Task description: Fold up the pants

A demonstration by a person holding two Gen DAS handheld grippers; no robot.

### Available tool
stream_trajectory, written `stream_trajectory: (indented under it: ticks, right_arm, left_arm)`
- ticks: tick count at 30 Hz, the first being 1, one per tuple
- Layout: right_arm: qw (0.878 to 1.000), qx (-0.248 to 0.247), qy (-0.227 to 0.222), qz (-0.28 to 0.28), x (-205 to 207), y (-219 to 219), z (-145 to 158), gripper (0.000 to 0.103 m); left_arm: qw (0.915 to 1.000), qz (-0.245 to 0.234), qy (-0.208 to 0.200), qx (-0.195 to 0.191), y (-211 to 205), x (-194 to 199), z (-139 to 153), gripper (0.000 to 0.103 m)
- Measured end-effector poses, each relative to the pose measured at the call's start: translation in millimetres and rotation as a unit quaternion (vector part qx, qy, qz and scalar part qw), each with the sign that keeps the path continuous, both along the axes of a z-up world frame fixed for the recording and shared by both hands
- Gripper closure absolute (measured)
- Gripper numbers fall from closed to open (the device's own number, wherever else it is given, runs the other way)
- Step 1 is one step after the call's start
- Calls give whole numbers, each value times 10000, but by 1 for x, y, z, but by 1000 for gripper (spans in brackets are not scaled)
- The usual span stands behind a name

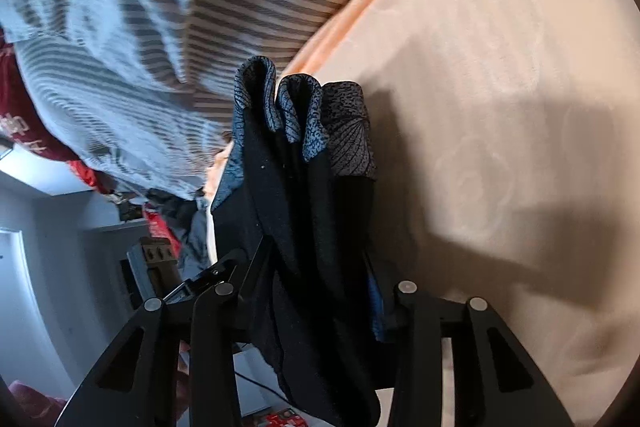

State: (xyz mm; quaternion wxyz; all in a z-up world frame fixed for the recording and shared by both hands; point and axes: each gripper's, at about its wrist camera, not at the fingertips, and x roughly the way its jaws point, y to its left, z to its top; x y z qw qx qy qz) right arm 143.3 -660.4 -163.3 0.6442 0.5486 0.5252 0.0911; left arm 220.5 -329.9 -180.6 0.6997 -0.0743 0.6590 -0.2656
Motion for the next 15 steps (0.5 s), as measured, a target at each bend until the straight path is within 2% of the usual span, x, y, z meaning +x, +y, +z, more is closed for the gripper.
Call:
stream_trajectory:
  ticks: [10, 15]
  right_arm:
    - [9996, 135, -226, 39, -34, -1, 40, 60]
    - [9995, 169, -268, 35, -70, -7, 58, 60]
  left_arm:
    - [9997, -75, -209, 44, -16, -39, 50, 34]
    - [9995, -114, -278, 133, -10, -68, 70, 34]
